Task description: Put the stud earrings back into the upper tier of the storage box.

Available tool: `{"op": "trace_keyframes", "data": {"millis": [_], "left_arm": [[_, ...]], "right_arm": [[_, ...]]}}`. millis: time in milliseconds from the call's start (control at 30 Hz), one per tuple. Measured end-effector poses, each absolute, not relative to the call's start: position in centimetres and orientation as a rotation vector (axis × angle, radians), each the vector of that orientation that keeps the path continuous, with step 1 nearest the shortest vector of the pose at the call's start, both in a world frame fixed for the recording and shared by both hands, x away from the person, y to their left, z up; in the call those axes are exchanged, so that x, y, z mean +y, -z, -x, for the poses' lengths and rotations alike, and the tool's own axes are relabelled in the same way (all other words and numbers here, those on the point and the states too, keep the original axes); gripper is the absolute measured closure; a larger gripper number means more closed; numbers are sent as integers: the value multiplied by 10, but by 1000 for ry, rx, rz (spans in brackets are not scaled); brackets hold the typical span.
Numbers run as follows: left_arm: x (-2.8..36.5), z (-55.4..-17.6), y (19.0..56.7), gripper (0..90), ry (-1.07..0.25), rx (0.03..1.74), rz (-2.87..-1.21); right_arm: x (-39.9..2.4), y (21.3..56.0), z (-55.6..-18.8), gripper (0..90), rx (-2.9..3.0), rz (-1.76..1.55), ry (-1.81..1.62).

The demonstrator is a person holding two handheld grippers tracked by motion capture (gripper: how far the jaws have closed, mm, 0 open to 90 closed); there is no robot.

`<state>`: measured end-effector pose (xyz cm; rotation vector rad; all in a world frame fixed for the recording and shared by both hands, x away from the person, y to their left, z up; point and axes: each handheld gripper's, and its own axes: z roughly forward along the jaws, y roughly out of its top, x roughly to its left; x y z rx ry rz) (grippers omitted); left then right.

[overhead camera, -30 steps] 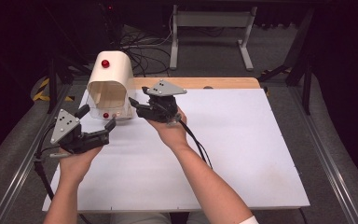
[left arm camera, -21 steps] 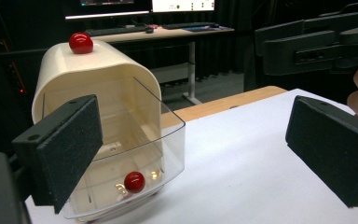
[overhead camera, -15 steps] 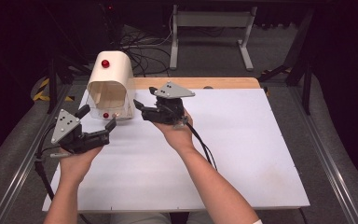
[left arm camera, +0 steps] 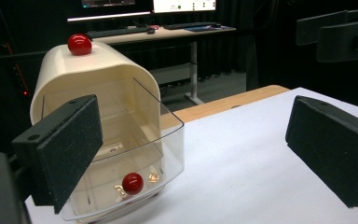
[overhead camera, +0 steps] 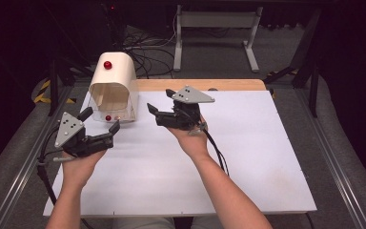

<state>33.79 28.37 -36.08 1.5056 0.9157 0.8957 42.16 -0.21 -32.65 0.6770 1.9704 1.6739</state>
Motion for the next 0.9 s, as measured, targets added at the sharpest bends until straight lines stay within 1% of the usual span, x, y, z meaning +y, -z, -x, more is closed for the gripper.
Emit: {"op": "trace_keyframes", "data": {"millis": [200, 500, 700, 900], "left_arm": [[284, -337, 361, 44, -901, 917, -1508], [284, -337, 361, 51, -908, 922, -1505], [284, -336, 361, 72, -915, 921, -1507], [284, -336, 361, 78, -915, 923, -1503]], "right_arm": [[-12, 327, -415, 209, 1977, -678, -1664], [-27, 327, -404, 207, 1941, -681, -1693], [-42, 332, -399, 201, 1922, -697, -1699], [-57, 339, -394, 177, 1907, -723, -1694]]}}
